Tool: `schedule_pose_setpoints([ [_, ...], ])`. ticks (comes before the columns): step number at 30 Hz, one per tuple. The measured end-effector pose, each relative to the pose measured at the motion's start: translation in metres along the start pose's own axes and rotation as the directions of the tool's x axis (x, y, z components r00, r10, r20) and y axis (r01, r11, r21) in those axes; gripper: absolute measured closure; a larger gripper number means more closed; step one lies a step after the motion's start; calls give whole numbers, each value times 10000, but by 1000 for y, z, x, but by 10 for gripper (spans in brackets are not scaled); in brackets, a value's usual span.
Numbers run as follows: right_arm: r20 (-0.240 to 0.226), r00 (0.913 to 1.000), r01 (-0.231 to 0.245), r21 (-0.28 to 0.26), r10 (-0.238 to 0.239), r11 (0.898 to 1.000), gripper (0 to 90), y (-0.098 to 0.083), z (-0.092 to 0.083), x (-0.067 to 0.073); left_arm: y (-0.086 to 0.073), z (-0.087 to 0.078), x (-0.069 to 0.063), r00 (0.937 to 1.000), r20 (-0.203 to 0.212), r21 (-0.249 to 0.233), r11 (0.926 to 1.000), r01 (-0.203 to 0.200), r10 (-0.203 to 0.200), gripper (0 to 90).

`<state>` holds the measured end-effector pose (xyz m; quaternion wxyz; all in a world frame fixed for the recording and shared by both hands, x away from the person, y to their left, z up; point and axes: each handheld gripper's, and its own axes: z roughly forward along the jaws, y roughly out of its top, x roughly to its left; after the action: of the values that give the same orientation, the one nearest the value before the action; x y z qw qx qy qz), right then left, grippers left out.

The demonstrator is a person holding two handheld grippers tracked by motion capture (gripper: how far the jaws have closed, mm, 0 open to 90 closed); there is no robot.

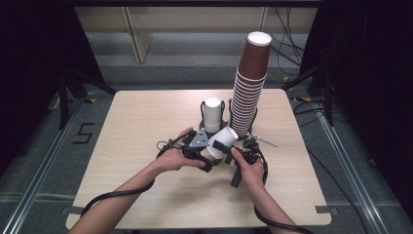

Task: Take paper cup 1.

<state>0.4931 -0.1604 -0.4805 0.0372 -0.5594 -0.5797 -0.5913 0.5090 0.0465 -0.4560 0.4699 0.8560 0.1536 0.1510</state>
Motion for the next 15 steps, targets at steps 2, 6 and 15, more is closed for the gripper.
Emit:
schedule_pose_setpoints([
  [2, 17, 9998, -176, 27, 176, 9998, 330, 0, 0, 1, -1, 2, 0, 9999, -69, -74, 9999, 73, -73, 56],
  [6, -90, 9998, -189, 44, 189, 9998, 333, 0, 0, 2, -1, 3, 1, 9999, -69, -63, 9999, 98, -98, 59],
  [15, -152, 9999, 54, 70, -53, 10000, 334, -2, 1, 2, -2, 5, 1, 9998, -163, -197, 9997, 129, -132, 94],
])
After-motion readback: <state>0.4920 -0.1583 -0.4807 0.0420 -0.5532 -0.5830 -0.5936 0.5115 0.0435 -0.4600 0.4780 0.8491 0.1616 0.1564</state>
